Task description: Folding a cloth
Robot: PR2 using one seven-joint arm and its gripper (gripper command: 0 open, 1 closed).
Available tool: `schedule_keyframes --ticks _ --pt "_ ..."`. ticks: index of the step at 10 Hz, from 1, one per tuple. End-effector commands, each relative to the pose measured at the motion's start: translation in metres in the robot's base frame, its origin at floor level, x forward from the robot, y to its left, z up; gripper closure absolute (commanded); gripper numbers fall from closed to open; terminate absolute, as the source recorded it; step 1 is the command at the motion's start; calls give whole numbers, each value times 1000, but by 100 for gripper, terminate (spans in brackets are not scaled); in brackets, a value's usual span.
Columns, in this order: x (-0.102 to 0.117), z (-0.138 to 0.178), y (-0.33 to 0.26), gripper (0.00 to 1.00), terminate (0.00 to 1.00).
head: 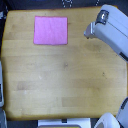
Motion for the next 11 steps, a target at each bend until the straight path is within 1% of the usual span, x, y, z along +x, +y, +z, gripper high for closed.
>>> schedule_keyframes --ticks 1,3,5,8,9,11 --pt "66 -49 107 0 0" --pt "82 -64 151 0 0" --pt "86 -73 176 0 0" --pt "91 -97 200 0 0" --pt "90 -110 212 0 0" --pt "87 -122 222 0 0"
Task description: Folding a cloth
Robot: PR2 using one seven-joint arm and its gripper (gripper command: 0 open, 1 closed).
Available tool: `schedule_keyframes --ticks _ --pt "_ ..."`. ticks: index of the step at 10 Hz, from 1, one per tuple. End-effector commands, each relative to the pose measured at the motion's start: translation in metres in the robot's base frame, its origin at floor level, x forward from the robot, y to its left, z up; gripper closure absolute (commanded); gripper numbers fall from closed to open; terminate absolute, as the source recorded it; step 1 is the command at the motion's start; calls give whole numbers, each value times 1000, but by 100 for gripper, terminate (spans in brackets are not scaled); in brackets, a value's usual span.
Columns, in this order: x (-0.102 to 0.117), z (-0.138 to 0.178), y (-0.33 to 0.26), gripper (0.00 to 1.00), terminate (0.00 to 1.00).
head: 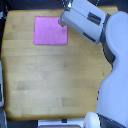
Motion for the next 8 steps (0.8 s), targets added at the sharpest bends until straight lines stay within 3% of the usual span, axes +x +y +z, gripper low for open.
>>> schedule_keyframes --ticks 1,8 --pt "-3 -45 38 0 0" --pt "12 -77 29 0 0"
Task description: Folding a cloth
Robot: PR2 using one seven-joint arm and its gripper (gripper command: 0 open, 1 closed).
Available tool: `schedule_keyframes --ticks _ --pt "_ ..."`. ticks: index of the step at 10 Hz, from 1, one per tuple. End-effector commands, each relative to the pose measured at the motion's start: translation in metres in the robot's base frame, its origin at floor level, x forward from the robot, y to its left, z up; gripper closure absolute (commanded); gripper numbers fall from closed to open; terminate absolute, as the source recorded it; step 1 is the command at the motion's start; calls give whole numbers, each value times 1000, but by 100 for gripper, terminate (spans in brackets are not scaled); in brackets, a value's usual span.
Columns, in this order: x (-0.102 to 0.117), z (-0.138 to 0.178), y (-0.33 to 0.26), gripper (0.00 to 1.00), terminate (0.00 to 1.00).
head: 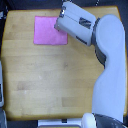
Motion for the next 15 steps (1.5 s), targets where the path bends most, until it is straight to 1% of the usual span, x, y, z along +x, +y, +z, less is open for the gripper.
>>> schedule_keyframes --ticks 1,3,4,5,8,15 --pt "19 -24 -16 0 0" --pt "22 -31 -20 0 0" --pt "19 -32 -20 0 0" --pt "14 -31 -21 100 0" --pt "10 -34 -21 100 0" --pt "18 -32 -15 100 0"
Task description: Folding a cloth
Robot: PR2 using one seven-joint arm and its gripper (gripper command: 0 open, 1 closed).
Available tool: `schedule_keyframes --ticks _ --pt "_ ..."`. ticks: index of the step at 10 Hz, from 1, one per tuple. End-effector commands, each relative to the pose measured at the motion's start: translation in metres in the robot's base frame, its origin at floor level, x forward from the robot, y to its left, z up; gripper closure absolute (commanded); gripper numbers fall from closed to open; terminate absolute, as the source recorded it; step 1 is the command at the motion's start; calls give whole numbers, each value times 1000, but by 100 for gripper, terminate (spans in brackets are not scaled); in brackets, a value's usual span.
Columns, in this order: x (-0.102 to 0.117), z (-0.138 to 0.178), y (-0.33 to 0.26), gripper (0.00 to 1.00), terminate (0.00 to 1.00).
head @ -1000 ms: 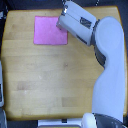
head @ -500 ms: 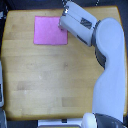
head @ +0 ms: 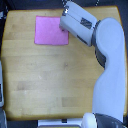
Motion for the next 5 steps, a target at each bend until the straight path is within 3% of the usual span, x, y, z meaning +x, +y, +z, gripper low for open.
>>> schedule_keyframes --ticks 1,5 --pt "3 -1 5 100 0" --pt "3 7 3 100 0"
